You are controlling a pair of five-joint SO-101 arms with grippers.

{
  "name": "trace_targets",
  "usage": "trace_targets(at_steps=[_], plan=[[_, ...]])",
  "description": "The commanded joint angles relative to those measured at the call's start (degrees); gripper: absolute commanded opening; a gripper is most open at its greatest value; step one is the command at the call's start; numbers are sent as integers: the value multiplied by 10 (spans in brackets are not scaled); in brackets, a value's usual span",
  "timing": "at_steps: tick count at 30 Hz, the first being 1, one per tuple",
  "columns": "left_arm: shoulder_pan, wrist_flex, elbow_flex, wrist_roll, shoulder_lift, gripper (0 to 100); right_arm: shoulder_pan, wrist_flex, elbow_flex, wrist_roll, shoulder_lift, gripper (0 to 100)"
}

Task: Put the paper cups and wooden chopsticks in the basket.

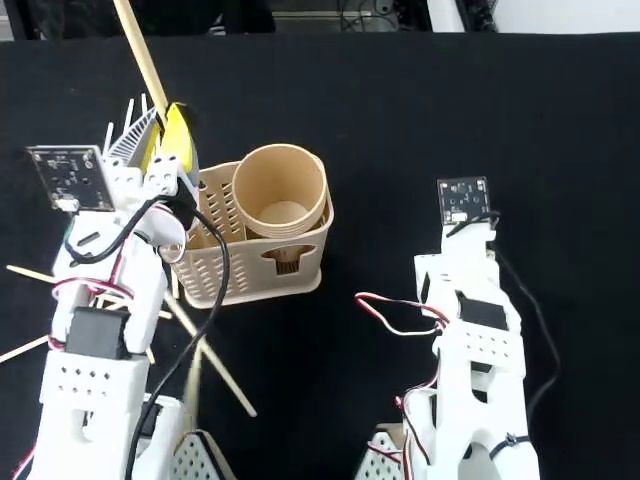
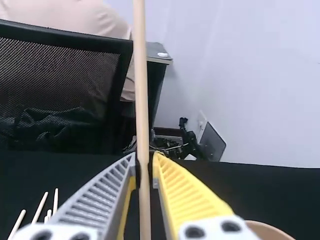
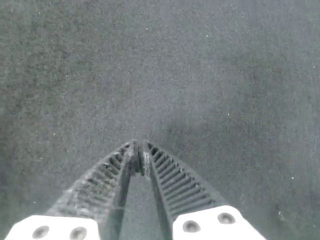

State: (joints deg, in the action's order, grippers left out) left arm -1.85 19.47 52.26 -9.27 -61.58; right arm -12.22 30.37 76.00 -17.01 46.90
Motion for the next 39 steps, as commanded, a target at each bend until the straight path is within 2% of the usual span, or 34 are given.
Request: trace_targets(at_steps=[1, 8, 11, 14, 22, 26, 29, 32, 36, 39], plan=[[0, -30, 5, 4, -7, 28, 6, -11, -2, 3, 13, 14], [0, -26, 25, 9, -7, 38, 6, -11, -2, 3, 13, 14], [0, -11, 40, 16, -7, 151, 6, -11, -2, 3, 13, 14], [9, 51, 23, -15, -7, 285, 6, -11, -2, 3, 13, 14], [84, 189, -74, -25, -7, 281, 6, -11, -2, 3, 13, 14], [126, 346, -158, -26, -2, 281, 6, -11, -2, 3, 13, 14], [185, 472, -197, -50, 1, 281, 6, -11, -2, 3, 13, 14], [255, 556, -194, -53, 1, 283, 6, -11, -2, 3, 13, 14], [339, 560, -144, -55, 1, 286, 6, -11, -2, 3, 13, 14], [355, 531, -81, -49, 23, 287, 6, -11, -2, 2, 13, 14]])
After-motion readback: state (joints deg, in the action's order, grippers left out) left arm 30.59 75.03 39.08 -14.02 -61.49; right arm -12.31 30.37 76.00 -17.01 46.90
